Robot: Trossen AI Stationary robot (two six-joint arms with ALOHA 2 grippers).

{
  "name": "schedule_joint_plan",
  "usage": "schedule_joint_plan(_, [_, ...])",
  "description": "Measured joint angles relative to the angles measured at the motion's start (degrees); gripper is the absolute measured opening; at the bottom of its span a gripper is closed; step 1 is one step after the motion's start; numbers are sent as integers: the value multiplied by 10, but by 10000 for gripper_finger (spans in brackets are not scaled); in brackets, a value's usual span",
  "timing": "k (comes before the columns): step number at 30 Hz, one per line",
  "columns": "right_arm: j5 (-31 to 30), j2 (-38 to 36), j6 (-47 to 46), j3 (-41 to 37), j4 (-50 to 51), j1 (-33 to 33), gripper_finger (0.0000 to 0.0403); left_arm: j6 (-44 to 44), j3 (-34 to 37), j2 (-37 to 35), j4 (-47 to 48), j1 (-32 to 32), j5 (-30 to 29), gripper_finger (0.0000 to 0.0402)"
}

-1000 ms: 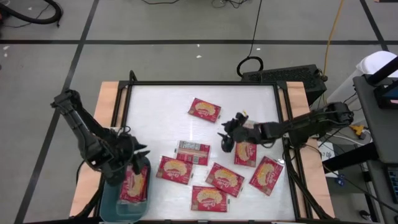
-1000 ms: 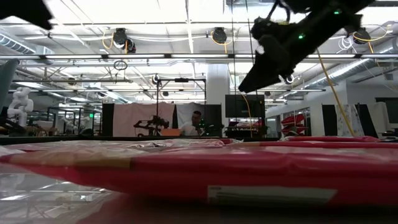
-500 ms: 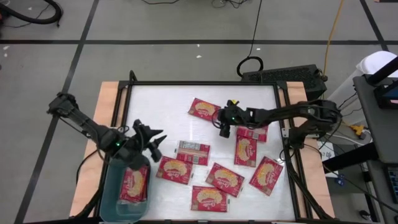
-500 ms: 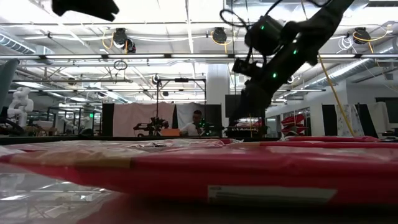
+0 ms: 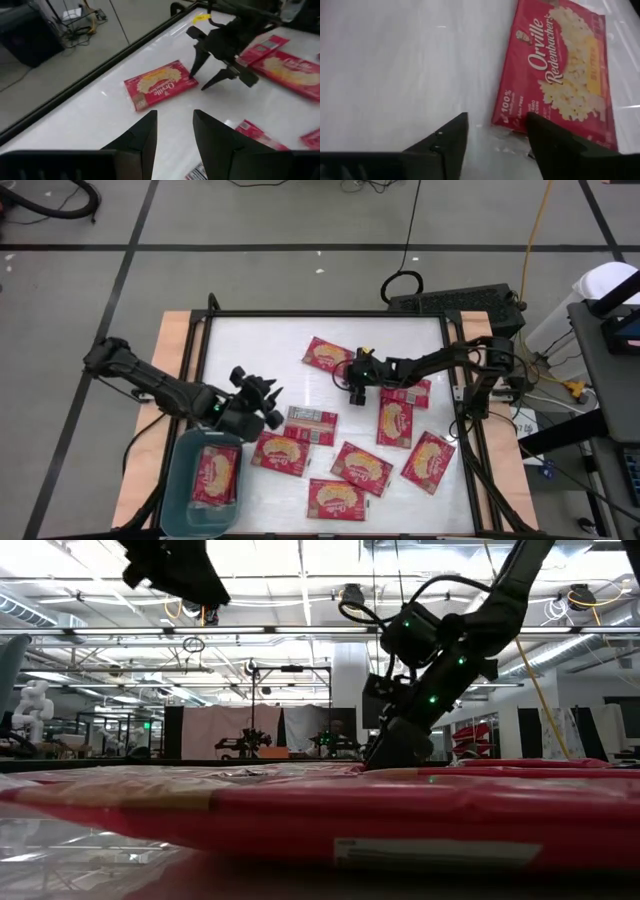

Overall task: Sort popcorn bags into baskets
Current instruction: Put the red popcorn bag into the blue bin

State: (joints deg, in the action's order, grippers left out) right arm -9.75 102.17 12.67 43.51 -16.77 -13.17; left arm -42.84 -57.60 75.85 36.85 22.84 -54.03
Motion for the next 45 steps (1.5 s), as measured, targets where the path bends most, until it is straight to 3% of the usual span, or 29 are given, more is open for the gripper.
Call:
schedule_joint_plan(9, [-40, 1, -28, -1, -8, 40, 11, 77, 0, 71, -105, -50, 1, 131])
schedule_joint_plan(12, [-40, -10, -69, -2, -7, 60, 14, 124, 0, 103, -145, -68, 6, 131])
schedule_joint_plan(19, [-37, -53, -168, -2, 36, 122, 3, 217, 0, 193, -240, -100, 110, 137])
schedule_joint_plan(22, [-37, -71, -202, -2, 46, 154, 1, 244, 0, 228, -272, -101, 115, 152])
schedule_joint_plan(35, [-28, -87, -266, -2, 48, 234, 0, 523, 0, 342, -433, -100, 171, 222])
schedule_joint_plan(40, [-17, -89, -293, -2, 40, 242, 0, 599, 0, 376, -470, -102, 175, 210])
schedule_joint_plan(45, [17, -89, -316, -1, 3, 242, 0, 645, -2, 392, -506, -107, 173, 164])
